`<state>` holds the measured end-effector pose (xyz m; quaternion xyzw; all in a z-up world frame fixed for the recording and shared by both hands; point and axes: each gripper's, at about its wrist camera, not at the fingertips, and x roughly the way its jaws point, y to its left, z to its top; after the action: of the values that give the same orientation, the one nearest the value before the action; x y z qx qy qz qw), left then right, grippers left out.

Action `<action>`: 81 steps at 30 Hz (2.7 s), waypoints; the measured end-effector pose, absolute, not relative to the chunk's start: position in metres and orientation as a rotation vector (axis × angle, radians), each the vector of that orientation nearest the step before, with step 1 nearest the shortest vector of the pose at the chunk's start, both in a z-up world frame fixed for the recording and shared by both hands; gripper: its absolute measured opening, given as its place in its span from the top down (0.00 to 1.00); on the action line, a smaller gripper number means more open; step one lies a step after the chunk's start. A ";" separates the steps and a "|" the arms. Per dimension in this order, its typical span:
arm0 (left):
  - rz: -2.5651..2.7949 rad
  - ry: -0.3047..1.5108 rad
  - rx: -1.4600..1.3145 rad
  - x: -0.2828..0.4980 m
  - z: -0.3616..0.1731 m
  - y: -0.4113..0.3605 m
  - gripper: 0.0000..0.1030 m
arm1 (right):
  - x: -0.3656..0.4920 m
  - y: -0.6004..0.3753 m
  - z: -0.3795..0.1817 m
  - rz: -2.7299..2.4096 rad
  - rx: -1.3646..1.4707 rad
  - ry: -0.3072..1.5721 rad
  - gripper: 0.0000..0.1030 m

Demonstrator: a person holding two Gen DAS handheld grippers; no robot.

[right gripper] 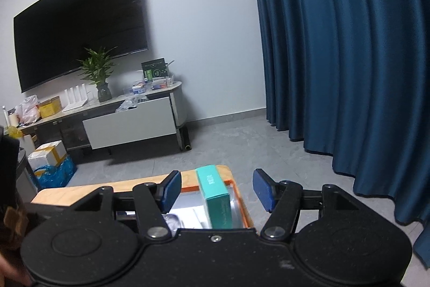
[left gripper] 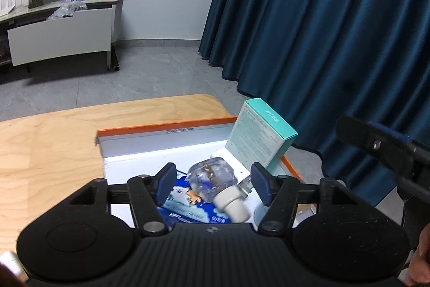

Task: Organize rigid objects
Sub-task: 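Lower the glass jar and charger into the white box, open both tools, then move both open tools to the white plug adapter and black charger on the table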

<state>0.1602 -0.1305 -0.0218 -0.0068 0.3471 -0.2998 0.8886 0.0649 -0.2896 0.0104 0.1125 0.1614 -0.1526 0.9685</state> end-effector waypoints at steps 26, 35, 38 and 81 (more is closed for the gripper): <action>-0.372 0.700 0.010 0.116 0.001 -0.043 0.15 | 0.059 -0.201 0.015 -0.123 0.152 0.397 0.22; -0.327 0.696 -0.018 0.111 -0.003 -0.017 0.15 | 0.068 -0.178 0.010 -0.071 0.134 0.424 0.22; -0.302 0.702 -0.024 0.110 -0.008 -0.005 0.15 | 0.070 -0.171 0.006 -0.054 0.133 0.437 0.22; -0.211 0.702 -0.014 0.148 -0.080 0.041 0.72 | 0.107 -0.129 -0.040 0.090 0.106 0.581 0.22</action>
<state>0.1479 0.0412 -0.0800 -0.0067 0.3430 -0.1030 0.9336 0.1066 -0.1290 -0.0399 0.0522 0.2862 0.0445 0.9557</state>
